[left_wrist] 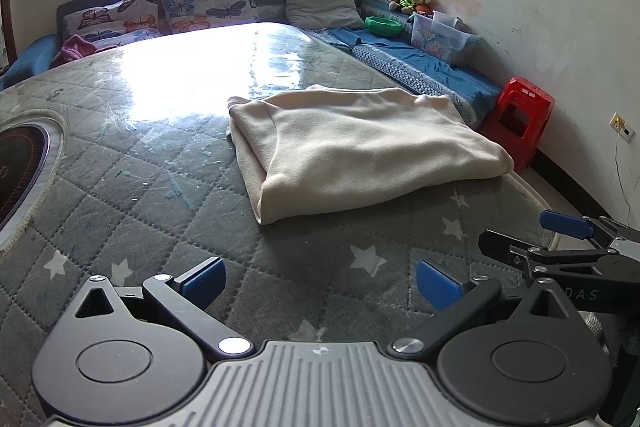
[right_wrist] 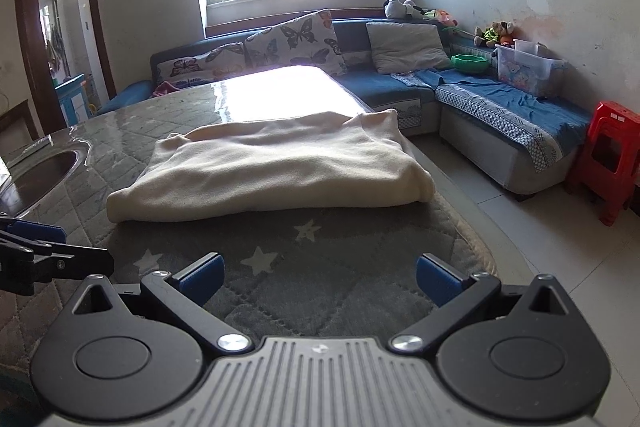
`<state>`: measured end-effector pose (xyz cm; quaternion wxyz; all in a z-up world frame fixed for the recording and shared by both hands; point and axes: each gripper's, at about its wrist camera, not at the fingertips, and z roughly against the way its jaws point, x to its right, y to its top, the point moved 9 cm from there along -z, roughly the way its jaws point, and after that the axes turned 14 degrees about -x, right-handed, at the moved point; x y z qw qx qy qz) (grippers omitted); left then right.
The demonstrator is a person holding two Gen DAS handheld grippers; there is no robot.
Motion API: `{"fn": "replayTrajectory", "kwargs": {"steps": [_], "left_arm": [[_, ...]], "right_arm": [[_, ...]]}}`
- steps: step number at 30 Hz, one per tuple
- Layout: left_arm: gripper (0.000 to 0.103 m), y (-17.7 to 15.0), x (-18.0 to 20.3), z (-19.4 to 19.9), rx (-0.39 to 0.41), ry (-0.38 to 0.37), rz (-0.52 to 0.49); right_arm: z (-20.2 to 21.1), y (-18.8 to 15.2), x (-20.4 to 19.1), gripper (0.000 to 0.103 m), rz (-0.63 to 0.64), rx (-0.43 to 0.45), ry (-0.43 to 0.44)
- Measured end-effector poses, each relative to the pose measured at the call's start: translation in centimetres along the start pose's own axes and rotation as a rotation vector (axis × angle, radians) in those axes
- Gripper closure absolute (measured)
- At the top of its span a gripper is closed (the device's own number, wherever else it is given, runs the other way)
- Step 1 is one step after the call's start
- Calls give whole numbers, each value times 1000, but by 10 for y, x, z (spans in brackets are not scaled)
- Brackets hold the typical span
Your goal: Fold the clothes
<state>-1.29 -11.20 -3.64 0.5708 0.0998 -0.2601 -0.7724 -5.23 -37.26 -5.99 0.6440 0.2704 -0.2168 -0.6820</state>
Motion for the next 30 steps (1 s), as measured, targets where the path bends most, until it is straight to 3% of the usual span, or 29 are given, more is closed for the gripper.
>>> {"fn": "replayTrajectory", "kwargs": {"steps": [30], "left_arm": [[0, -2, -1, -2, -4, 3, 21]], "right_arm": [[-3, -3, -6, 0, 3, -9, 19]]}}
